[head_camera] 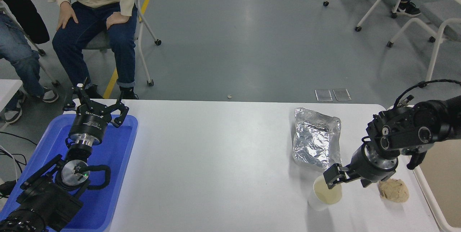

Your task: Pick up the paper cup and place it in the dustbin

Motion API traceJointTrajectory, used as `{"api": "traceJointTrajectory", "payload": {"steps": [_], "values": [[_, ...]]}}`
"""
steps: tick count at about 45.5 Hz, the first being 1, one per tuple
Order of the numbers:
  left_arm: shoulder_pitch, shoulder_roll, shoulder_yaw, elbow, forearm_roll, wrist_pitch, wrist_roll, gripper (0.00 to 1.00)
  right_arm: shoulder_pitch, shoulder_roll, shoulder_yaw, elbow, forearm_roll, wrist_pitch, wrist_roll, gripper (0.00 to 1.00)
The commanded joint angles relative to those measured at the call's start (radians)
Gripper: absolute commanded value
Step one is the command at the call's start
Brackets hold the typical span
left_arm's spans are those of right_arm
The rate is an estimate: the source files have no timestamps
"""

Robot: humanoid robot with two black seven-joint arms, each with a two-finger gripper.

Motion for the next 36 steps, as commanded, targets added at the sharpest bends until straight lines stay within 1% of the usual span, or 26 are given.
{"api": "traceJointTrajectory", "payload": {"steps": [1, 3, 5, 8, 14, 15, 17, 21, 24, 27, 29, 36], "values": [[0.001, 0.000, 0.000, 0.000, 0.000, 0.000, 0.000, 1.00, -0.052, 0.007, 0.020, -0.016, -0.005, -0.029, 0.000, 1.00], [0.000, 0.000, 0.000, 0.000, 0.000, 0.000, 0.000, 1.00, -0.073, 0.008, 0.022, -0.025, -0.004, -0.040, 0.000, 1.00], [0.001, 0.000, 0.000, 0.000, 0.000, 0.000, 0.000, 1.00, -0.083, 0.008, 0.023, -0.025, -0.005, -0.046, 0.000, 0.95], [0.000, 0.000, 0.000, 0.000, 0.000, 0.000, 0.000, 1.00, -0.092, 0.008, 0.022, -0.027, -0.005, -0.057, 0.000, 0.92], [0.001, 0.000, 0.000, 0.000, 0.000, 0.000, 0.000, 1.00, -0.103, 0.007, 0.022, -0.027, -0.004, -0.078, 0.000, 0.80], [0.001, 0.000, 0.000, 0.000, 0.000, 0.001, 0.000, 1.00, -0.104, 0.007, 0.022, -0.027, -0.004, -0.080, 0.000, 0.76], [0.000, 0.000, 0.000, 0.000, 0.000, 0.000, 0.000, 1.00, -0.106, 0.007, 0.022, -0.027, -0.004, -0.081, -0.002, 0.64], [0.000, 0.000, 0.000, 0.000, 0.000, 0.000, 0.000, 1.00, -0.106, 0.005, 0.022, -0.027, 0.004, -0.081, 0.000, 0.39], [0.000, 0.000, -0.002, 0.000, 0.000, 0.000, 0.000, 1.00, -0.107, 0.004, 0.022, -0.027, 0.013, -0.081, -0.002, 0.26], [0.000, 0.000, 0.000, 0.000, 0.000, 0.000, 0.000, 1.00, -0.107, 0.001, 0.020, -0.027, 0.017, -0.081, -0.002, 0.09], [0.000, 0.000, 0.000, 0.000, 0.000, 0.000, 0.000, 1.00, -0.106, -0.002, 0.017, -0.027, 0.019, -0.081, -0.002, 0.00], [0.000, 0.000, 0.000, 0.000, 0.000, 0.000, 0.000, 1.00, -0.101, -0.008, 0.006, -0.027, 0.021, -0.075, -0.002, 0.00]]}}
